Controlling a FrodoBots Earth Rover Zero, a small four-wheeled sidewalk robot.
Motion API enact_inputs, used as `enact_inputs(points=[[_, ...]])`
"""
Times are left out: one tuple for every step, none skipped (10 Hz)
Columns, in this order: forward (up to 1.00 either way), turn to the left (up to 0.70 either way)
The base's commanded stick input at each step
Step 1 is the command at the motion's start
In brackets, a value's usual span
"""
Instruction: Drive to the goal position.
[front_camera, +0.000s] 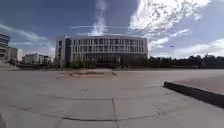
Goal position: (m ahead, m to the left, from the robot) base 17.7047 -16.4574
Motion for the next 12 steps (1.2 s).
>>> enact_inputs(points=[[0.70, -0.01], [0.70, -0.01], [0.70, -0.01], [0.70, -0.01], [0.70, -0.01], [0.70, -0.01], [0.70, -0.01], [0.70, -0.01], [0.70, -0.01], [0.70, -0.01], [0.70, -0.01], [0.70, -0.01]])
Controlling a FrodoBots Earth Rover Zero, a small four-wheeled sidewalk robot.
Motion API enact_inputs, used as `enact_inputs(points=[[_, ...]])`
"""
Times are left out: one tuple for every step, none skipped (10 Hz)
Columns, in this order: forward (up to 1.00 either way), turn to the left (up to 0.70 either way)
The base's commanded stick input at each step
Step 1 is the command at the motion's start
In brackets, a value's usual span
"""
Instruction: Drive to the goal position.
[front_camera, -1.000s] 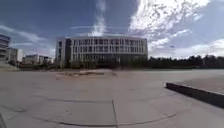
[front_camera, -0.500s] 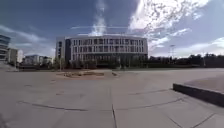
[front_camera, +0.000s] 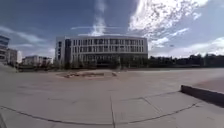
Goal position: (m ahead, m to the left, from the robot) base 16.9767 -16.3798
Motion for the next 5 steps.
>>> enact_inputs(points=[[0.70, -0.01], [0.70, -0.01], [0.70, -0.01], [0.70, -0.01], [0.70, -0.01]])
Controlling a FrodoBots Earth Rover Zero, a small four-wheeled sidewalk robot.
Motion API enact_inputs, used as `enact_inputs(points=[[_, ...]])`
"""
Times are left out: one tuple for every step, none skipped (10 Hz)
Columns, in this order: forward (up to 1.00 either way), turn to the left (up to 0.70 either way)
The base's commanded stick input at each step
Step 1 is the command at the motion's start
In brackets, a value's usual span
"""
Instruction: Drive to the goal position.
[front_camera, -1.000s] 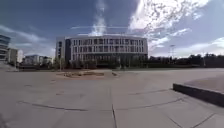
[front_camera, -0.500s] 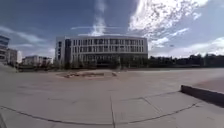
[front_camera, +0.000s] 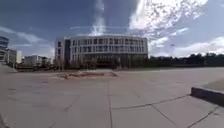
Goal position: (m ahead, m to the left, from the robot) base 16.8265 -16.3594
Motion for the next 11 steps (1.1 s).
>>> enact_inputs(points=[[0.70, -0.01], [0.70, -0.01], [0.70, -0.01], [0.70, -0.01], [0.70, -0.01], [0.70, -0.01], [0.70, -0.01], [0.70, -0.01], [0.70, -0.18], [0.70, -0.32], [0.70, -0.32]])
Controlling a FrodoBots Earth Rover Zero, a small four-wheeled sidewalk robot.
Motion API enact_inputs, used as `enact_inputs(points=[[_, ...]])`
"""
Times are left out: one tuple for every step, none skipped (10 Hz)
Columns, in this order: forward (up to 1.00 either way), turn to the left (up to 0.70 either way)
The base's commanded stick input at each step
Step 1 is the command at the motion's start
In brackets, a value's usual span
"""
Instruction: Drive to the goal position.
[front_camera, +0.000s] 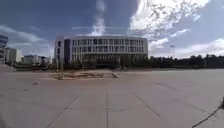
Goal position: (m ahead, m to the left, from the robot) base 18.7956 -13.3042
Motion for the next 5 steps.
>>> enact_inputs(points=[[0.70, -0.32], [0.70, -0.32], [0.70, -0.32], [0.70, -0.32], [0.70, -0.32]])
